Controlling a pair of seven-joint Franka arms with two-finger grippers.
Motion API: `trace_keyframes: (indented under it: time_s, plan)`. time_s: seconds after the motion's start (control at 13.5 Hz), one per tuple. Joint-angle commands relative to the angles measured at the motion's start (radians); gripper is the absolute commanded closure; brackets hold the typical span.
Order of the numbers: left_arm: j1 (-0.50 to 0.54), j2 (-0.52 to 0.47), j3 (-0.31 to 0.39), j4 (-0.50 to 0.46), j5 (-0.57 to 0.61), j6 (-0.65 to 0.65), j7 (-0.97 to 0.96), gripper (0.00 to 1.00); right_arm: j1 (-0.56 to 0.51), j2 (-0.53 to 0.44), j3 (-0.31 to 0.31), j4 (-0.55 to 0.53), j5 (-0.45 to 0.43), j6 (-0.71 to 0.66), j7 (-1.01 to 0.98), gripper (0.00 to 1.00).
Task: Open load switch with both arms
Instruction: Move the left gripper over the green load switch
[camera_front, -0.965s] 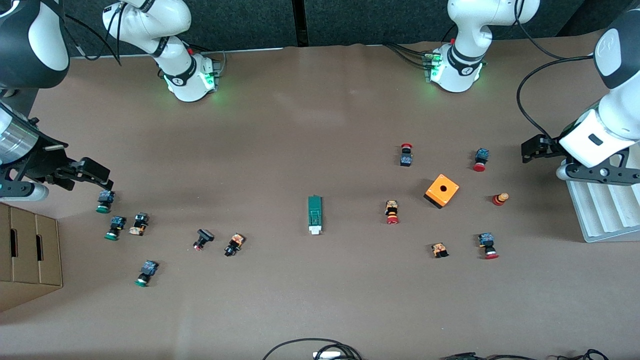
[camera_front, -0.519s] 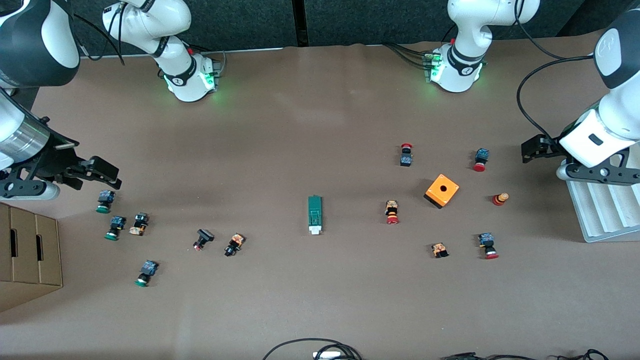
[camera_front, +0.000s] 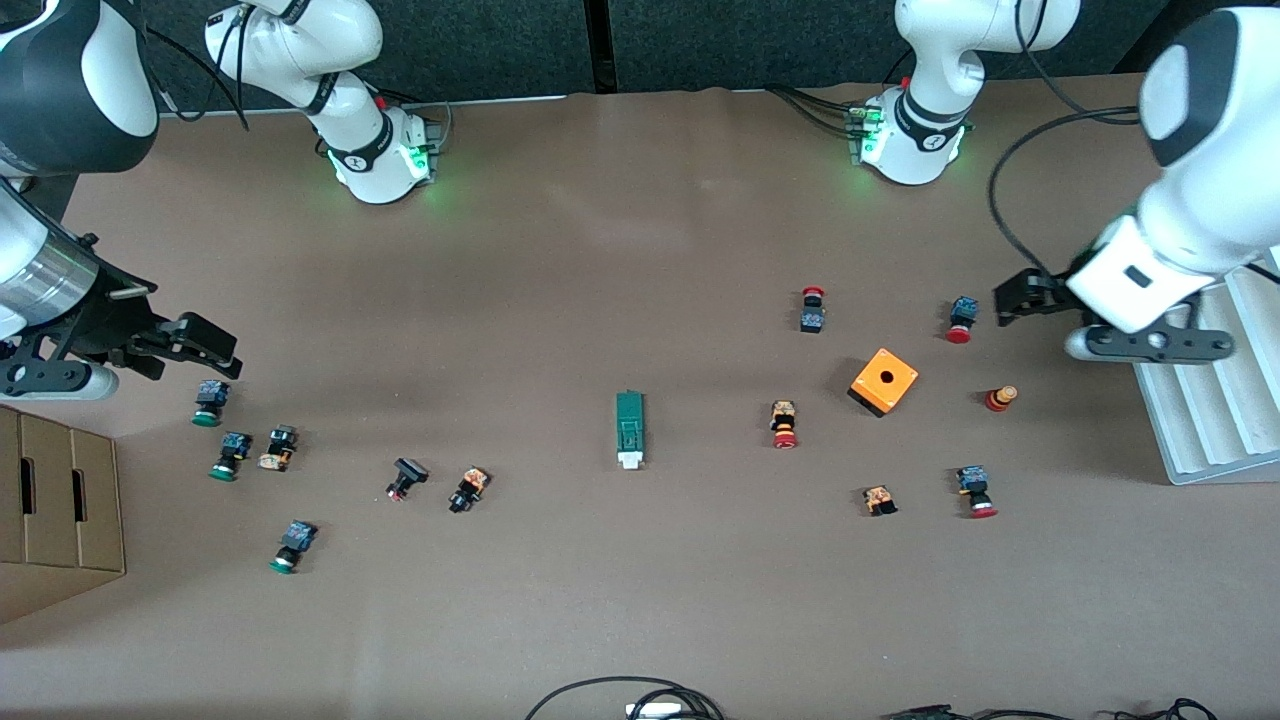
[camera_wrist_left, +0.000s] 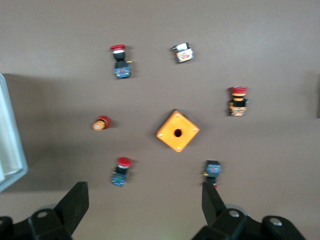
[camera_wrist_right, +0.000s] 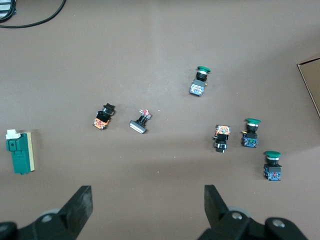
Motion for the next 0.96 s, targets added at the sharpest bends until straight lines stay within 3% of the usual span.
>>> trace_keyframes:
  time_s: [0.0,0.22,0.74,0.89]
  plan:
    - [-0.013,0.006,-0.082,0.035,-0.013,-0.012,-0.147,0.0,0.002,-0.001,-0.001,0.009,-0.015,0.03,0.014,0.0]
    - [-0.015,0.016,-0.177,0.033,-0.035,0.059,-0.229,0.0,0.004,-0.005,-0.001,0.009,-0.012,0.027,0.016,0.0]
    - [-0.024,0.113,-0.412,0.033,-0.007,0.272,-0.641,0.0,-0.004,-0.002,-0.007,0.009,-0.011,0.03,0.014,0.0]
    - [-0.094,0.148,-0.423,0.035,0.112,0.304,-0.722,0.0,-0.006,0.002,-0.007,0.007,-0.011,0.022,0.014,0.0]
